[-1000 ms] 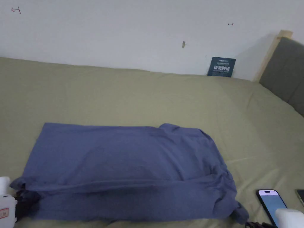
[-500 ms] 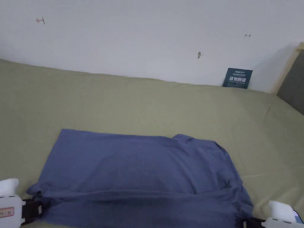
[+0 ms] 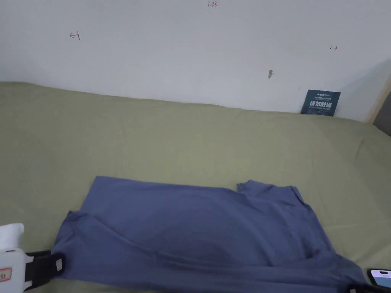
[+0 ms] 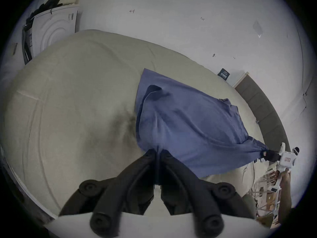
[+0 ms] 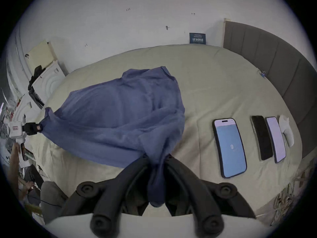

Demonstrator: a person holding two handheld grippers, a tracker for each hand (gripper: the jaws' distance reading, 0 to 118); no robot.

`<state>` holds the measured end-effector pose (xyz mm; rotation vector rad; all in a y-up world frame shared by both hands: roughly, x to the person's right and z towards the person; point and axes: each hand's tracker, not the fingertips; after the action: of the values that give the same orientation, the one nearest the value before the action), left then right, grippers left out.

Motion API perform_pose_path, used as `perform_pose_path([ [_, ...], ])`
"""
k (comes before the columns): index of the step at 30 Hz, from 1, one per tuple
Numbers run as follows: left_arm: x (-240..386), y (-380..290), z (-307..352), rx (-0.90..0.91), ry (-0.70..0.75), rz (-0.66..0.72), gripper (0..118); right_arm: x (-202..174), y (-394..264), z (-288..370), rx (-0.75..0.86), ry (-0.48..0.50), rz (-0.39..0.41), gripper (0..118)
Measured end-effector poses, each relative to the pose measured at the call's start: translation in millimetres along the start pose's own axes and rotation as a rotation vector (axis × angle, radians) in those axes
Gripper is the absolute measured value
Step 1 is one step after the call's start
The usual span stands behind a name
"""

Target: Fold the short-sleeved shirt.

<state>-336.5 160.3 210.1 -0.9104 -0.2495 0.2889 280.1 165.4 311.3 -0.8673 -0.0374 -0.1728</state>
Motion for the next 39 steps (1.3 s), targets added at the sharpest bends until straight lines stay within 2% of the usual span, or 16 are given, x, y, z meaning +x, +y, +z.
perform_pose_path([
  [9,-11,-79,42,-0.074,0.023,0.021,6,0,-53,35,-0.11,0.005,0.039,9],
  [15,-28,-130,47,-0.135,0.041,0.088,6,5,-92,30,-0.216,-0.016,0.066,9],
  [20,-41,-145,42,-0.129,0.039,0.123,6,-2,-108,25,-0.235,-0.056,0.15,9],
  [21,-41,-143,42,-0.127,0.037,0.123,9,-3,-109,25,-0.226,-0.065,0.16,9],
  [22,-40,-142,41,-0.128,0.038,0.111,19,-2,-108,25,-0.224,-0.062,0.155,10],
  [24,-34,-140,44,-0.145,0.071,0.063,31,1,-106,30,-0.211,-0.021,0.121,13],
  [25,-31,-139,48,-0.133,0.105,0.025,38,2,-104,35,-0.204,-0.002,0.129,17],
  [26,-27,-138,55,-0.107,0.107,-0.004,58,1,-103,44,-0.169,0.001,0.139,31],
  [27,-24,-137,69,-0.07,0.103,-0.005,74,-1,-102,57,-0.107,-0.014,0.16,58],
  [28,-19,-135,83,-0.009,0.062,-0.008,74,-4,-99,72,-0.054,-0.023,0.171,77],
  [29,-14,-133,95,0.046,0.036,-0.001,74,-6,-96,83,-0.008,-0.019,0.176,80],
  [31,4,-126,122,0.209,0.037,-0.033,73,-17,-86,109,0.117,-0.016,0.183,79],
  [36,70,-108,164,0.454,0.041,-0.212,71,-65,-68,157,0.437,-0.061,0.209,77],
  [37,81,-107,168,0.49,0.033,-0.226,65,-74,-67,161,0.477,-0.074,0.21,70],
  [38,92,-107,173,0.54,0.015,-0.237,50,-84,-66,167,0.52,-0.085,0.203,55],
  [39,102,-109,176,0.58,0.023,-0.25,15,-92,-66,169,0.524,-0.084,0.209,18],
])
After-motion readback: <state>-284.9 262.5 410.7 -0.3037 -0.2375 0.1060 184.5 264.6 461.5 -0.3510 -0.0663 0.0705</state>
